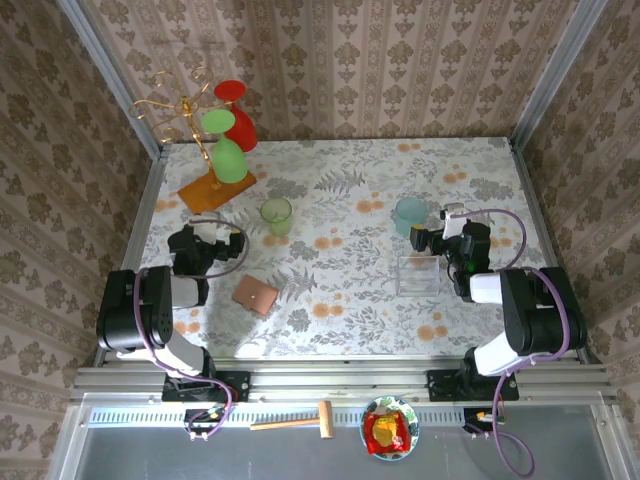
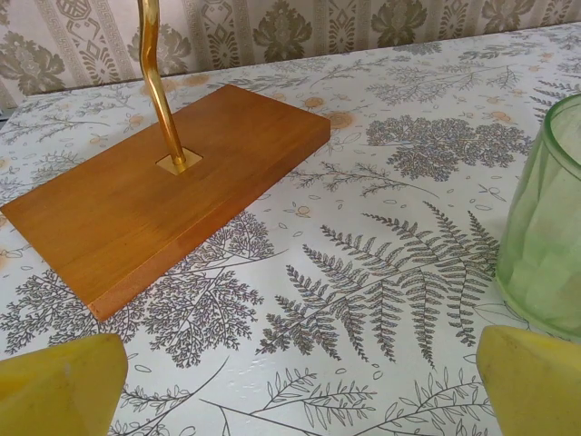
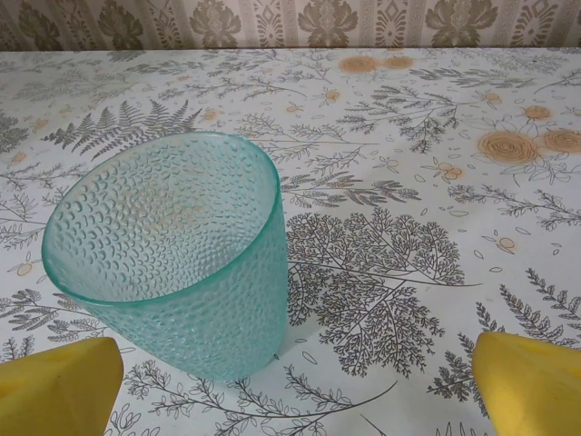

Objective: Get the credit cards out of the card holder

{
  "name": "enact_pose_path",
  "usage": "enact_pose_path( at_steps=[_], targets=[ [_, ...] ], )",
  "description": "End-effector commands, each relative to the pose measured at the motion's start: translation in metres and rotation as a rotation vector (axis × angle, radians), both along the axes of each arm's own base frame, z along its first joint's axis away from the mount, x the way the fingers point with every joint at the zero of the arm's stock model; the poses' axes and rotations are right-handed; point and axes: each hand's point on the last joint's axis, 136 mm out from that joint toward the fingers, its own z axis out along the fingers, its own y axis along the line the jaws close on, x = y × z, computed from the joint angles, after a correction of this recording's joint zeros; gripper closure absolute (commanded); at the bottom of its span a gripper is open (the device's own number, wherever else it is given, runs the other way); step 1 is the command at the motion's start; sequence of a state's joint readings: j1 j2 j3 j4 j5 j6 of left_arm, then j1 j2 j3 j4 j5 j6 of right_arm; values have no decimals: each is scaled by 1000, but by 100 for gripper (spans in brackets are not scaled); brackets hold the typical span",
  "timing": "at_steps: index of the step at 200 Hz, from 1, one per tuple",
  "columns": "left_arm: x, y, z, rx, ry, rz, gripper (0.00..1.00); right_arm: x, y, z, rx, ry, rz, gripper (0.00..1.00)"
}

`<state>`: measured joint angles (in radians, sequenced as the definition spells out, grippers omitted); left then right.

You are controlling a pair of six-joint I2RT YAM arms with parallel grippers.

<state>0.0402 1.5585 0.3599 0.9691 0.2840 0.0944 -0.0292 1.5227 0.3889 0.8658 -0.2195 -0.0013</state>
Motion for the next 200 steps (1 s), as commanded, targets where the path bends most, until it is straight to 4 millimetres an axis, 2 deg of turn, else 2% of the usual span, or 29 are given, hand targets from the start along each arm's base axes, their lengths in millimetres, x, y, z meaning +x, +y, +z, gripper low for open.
enact_pose_path(
  at_steps=[1,90,128,200],
  targets=[
    [0,-5,3,4,-11,-33,0,0,2,3,-9,-23,23,0],
    [0,-5,3,4,-11,-33,0,1,0,3,-8,-23,8,0],
    [4,9,2,-9,3,43,0,1,0,3,-8,-23,8,0],
    [4,10,2,-12,2,46,0,1,0,4,-9,-24,8,0]
  ],
)
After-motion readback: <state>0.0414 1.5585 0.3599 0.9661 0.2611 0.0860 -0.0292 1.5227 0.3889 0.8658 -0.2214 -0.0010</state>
